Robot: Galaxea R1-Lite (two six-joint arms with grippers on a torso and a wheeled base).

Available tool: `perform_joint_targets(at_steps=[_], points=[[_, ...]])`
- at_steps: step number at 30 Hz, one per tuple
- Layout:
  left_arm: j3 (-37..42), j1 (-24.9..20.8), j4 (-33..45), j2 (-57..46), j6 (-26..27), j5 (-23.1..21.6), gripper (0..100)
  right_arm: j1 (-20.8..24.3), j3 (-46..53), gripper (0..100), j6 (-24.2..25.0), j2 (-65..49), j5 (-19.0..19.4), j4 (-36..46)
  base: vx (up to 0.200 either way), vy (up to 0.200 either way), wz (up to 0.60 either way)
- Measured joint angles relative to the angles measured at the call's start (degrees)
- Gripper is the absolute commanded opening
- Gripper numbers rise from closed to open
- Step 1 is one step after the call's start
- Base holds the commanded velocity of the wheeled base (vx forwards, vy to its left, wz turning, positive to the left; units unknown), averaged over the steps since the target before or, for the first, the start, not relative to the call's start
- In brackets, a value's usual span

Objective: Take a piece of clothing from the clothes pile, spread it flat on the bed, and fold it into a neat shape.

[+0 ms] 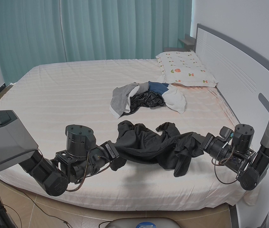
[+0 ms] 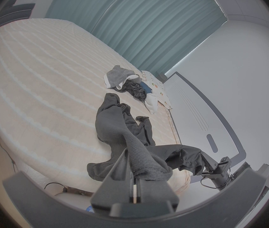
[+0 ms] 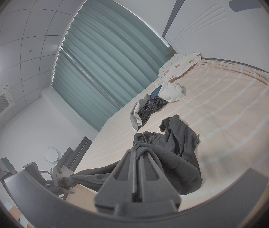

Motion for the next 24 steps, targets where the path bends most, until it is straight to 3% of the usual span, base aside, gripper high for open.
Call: perform_joint_targets(at_steps=[24], points=[[0.7, 0.5, 0.0, -2.3, -1.4, 0.1, 0, 0.6, 0.0, 0, 0.0, -0.1, -2.1, -0.1, 0.000, 0.200, 0.00]])
